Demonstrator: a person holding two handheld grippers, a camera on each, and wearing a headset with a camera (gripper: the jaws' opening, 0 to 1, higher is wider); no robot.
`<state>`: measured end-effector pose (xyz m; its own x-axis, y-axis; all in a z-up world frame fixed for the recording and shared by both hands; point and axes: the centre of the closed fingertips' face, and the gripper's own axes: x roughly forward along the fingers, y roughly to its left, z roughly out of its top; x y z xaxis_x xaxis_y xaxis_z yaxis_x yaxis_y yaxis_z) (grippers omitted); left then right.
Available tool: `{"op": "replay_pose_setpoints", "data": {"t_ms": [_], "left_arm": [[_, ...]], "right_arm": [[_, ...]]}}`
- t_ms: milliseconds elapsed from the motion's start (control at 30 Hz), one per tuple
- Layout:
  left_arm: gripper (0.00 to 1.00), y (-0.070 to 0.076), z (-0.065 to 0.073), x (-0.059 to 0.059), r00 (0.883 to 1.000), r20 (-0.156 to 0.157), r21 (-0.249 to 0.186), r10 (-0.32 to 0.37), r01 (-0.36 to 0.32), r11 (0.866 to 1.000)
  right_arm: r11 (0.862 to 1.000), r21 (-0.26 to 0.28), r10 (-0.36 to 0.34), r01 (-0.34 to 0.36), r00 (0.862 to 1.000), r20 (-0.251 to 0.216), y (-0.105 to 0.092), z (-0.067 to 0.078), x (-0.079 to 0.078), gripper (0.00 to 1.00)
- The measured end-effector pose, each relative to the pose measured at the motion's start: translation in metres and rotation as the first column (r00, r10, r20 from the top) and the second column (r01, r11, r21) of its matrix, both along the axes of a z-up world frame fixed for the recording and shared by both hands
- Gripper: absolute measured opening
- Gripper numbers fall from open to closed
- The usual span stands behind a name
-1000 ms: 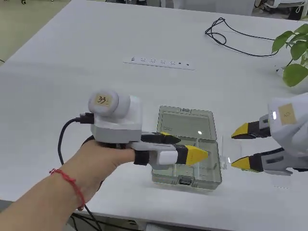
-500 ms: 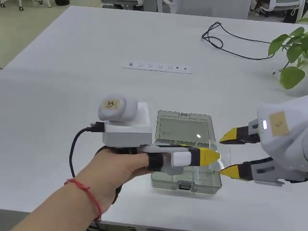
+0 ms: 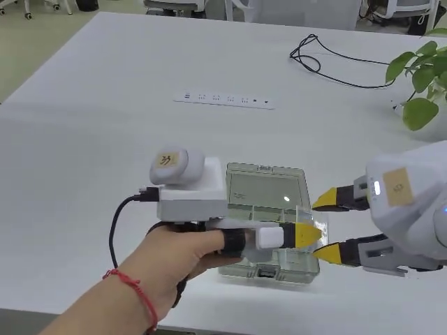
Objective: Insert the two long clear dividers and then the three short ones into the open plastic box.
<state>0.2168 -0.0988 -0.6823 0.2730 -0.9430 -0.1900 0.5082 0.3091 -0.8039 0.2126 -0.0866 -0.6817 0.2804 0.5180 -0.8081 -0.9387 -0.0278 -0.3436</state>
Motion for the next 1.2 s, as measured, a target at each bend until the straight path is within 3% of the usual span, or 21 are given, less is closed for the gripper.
{"op": "replay_pose_setpoints", "data": {"t_ms": [667, 800, 867, 933, 1000, 1067, 1100, 1167, 1200], "left_arm": [[0.00, 0.001, -0.001, 0.000, 0.999, -0.030, -0.033, 0.024, -0.025, 0.999], [0.00, 0.004, -0.004, 0.001, 1.000, -0.009, -0.014, 0.025, -0.025, 1.000], [0.00, 0.006, -0.006, 0.000, 0.999, 0.032, 0.010, 0.009, -0.010, 1.000], [0.00, 0.007, -0.006, -0.001, 0.994, 0.108, 0.042, -0.021, 0.017, 0.999], [0.00, 0.008, -0.004, -0.005, 0.977, 0.202, 0.073, -0.073, 0.059, 0.996], [0.00, 0.007, 0.002, -0.009, 0.955, 0.276, 0.077, -0.109, 0.091, 0.993], [0.00, 0.006, 0.005, -0.011, 0.947, 0.296, 0.074, -0.123, 0.106, 0.992], [0.00, 0.007, 0.009, -0.015, 0.922, 0.354, 0.089, -0.159, 0.136, 0.987], [0.00, 0.007, 0.012, -0.016, 0.903, 0.393, 0.096, -0.174, 0.149, 0.984]], "right_arm": [[1.000, -0.015, 0.013, -0.013, 1.000, 0.025, 0.001, 0.000, -0.002, 0.34], [1.000, 0.011, 0.001, -0.001, 1.000, 0.016, 0.001, 0.007, 0.000, 0.34], [0.999, 0.042, -0.010, 0.011, 1.000, -0.009, 0.000, 0.012, 0.001, 0.34], [0.996, 0.083, -0.025, 0.028, 0.999, -0.043, 0.001, 0.018, 0.002, 0.33], [0.991, 0.127, -0.036, 0.049, 0.994, -0.099, 0.001, 0.024, 0.002, 0.32], [0.985, 0.161, -0.035, 0.059, 0.988, -0.149, 0.000, 0.031, 0.002, 0.30], [0.983, 0.174, -0.028, 0.059, 0.984, -0.177, -0.001, 0.031, 0.004, 0.29], [0.978, 0.200, -0.017, 0.065, 0.972, -0.232, 0.000, 0.036, 0.002, 0.25], [0.976, 0.208, -0.011, 0.068, 0.965, -0.261, 0.001, 0.038, 0.000, 0.24]]}}
